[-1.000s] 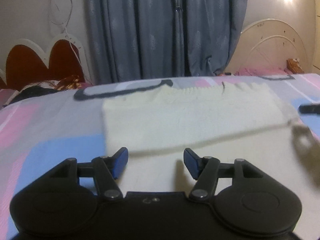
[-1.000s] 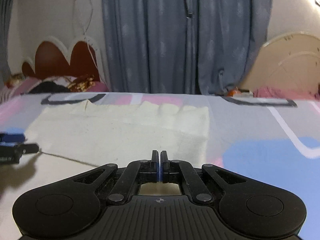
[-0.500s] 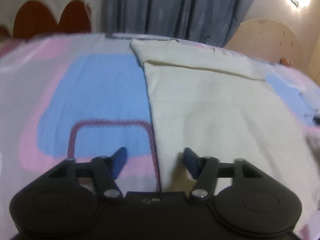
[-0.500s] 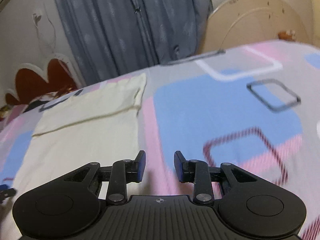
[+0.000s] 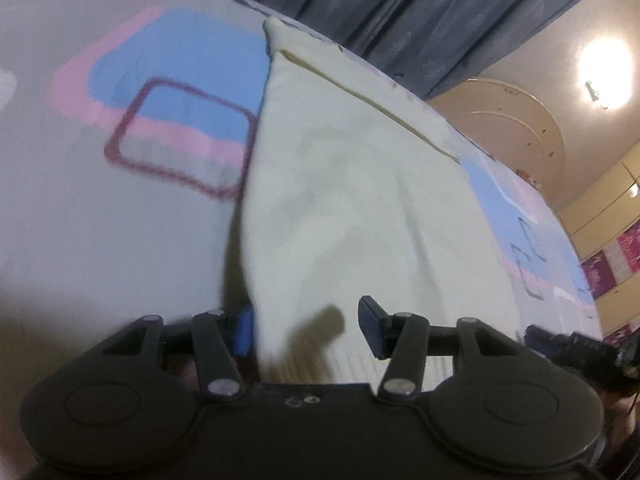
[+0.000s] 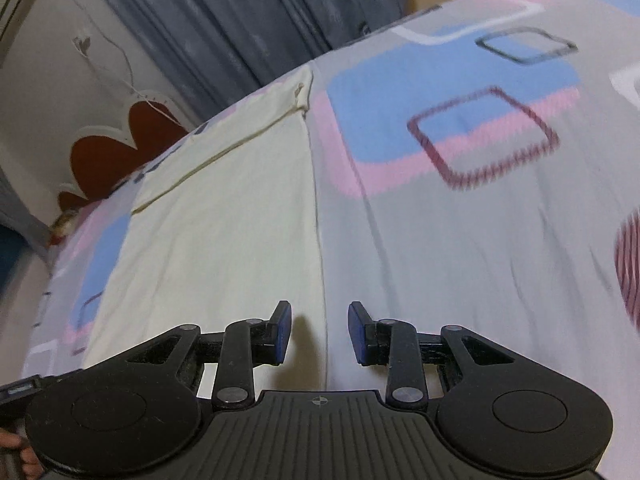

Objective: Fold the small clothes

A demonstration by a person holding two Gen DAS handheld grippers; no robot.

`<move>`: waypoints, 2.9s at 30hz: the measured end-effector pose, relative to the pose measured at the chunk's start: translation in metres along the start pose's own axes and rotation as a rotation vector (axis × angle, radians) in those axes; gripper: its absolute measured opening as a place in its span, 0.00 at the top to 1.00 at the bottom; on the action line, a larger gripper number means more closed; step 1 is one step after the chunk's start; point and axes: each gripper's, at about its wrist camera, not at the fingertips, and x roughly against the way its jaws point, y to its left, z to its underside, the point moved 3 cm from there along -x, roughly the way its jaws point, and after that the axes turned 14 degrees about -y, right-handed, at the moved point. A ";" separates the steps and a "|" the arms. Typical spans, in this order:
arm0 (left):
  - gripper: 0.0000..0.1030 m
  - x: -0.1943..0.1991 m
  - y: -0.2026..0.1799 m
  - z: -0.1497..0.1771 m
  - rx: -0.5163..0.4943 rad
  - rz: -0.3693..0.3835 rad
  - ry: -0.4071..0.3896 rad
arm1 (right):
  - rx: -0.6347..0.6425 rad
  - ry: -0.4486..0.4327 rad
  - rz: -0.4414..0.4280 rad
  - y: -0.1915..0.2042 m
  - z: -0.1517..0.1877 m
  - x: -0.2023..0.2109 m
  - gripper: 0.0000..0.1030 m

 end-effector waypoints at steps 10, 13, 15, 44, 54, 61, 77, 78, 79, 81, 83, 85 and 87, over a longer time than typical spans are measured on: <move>0.51 0.002 0.012 0.004 0.104 0.022 -0.022 | -0.180 0.055 -0.078 -0.012 0.014 0.012 0.70; 0.51 -0.005 0.016 -0.002 0.129 0.034 -0.014 | -0.219 0.054 -0.092 -0.010 0.009 0.001 0.70; 0.51 -0.008 0.017 -0.006 0.151 0.037 -0.008 | -0.216 0.062 -0.107 -0.005 0.005 -0.005 0.70; 0.54 -0.004 0.009 0.004 0.085 0.028 -0.059 | -0.142 0.120 -0.202 0.001 0.005 -0.016 0.95; 0.98 0.011 0.009 -0.003 0.152 0.064 -0.133 | -0.029 0.089 -0.215 0.021 -0.005 -0.004 0.97; 0.95 0.008 0.030 0.015 0.154 -0.030 -0.121 | -0.044 0.119 -0.145 0.001 0.008 -0.011 0.98; 0.71 -0.004 0.025 0.003 0.128 0.021 -0.120 | -0.107 0.077 -0.169 -0.004 -0.003 -0.014 0.82; 0.72 -0.005 0.025 0.002 0.112 0.021 -0.119 | -0.090 0.087 -0.172 -0.002 -0.003 -0.016 0.82; 0.74 -0.004 0.024 0.002 0.088 0.024 -0.117 | -0.077 0.089 -0.172 -0.001 -0.004 -0.015 0.84; 0.85 -0.005 0.013 0.002 -0.044 0.003 -0.102 | -0.044 0.095 -0.161 0.002 -0.003 -0.014 0.99; 0.98 0.000 0.007 0.001 -0.089 0.012 -0.101 | -0.033 0.074 -0.181 0.002 -0.003 -0.008 0.99; 0.98 0.013 0.009 -0.001 -0.019 0.086 -0.160 | -0.038 0.023 -0.226 0.007 -0.008 0.006 0.99; 0.98 0.010 0.017 0.004 -0.010 0.041 -0.136 | -0.047 -0.019 -0.253 0.007 -0.011 0.016 0.99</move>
